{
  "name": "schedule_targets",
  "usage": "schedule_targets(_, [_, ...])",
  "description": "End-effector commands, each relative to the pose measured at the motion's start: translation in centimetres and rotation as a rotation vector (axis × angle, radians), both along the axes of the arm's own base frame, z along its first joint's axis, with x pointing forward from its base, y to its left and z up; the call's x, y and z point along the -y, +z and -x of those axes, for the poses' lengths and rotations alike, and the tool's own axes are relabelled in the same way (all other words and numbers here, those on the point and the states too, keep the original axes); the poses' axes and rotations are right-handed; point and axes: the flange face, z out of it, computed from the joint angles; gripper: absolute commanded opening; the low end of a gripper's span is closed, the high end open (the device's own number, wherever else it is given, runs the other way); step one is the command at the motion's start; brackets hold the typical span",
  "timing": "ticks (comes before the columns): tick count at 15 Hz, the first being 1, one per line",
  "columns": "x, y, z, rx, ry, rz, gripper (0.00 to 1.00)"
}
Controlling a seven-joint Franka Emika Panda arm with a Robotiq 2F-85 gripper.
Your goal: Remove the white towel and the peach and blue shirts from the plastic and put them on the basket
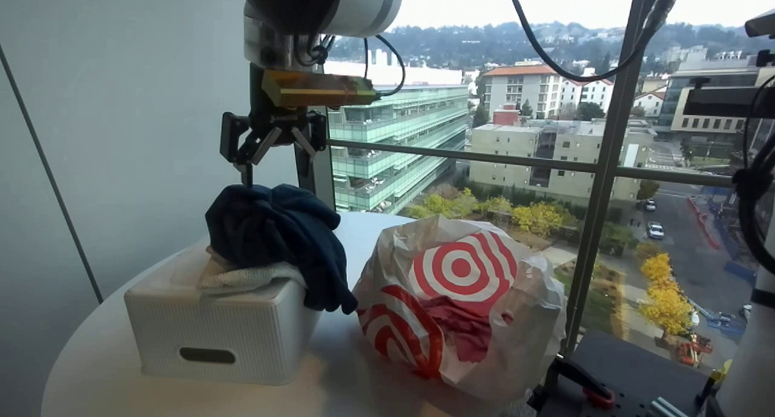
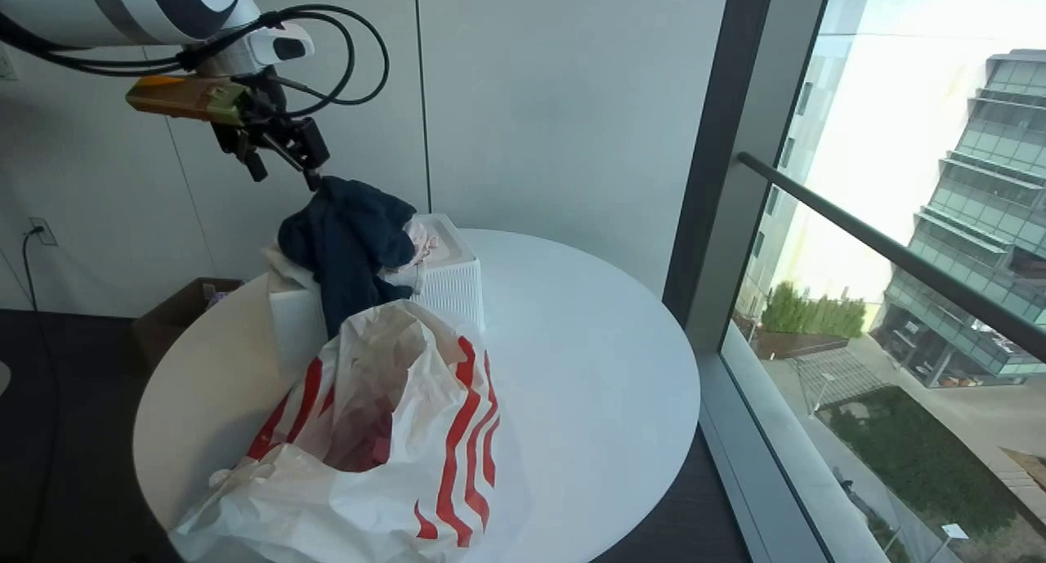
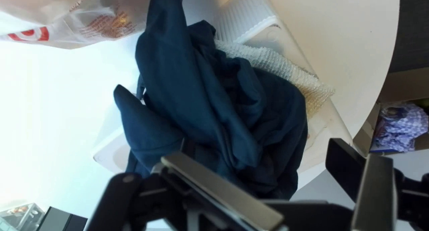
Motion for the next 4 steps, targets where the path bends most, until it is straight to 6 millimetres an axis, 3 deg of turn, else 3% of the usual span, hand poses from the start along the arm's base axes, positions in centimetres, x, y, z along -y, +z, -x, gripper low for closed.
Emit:
schedule_targets(1, [3.1, 1.5, 6.5, -0.039, -0.129, 0.014, 1.00])
schedule_targets(4, [5.9, 1.4, 11.1, -0.106, -0.210, 0.036, 1.00])
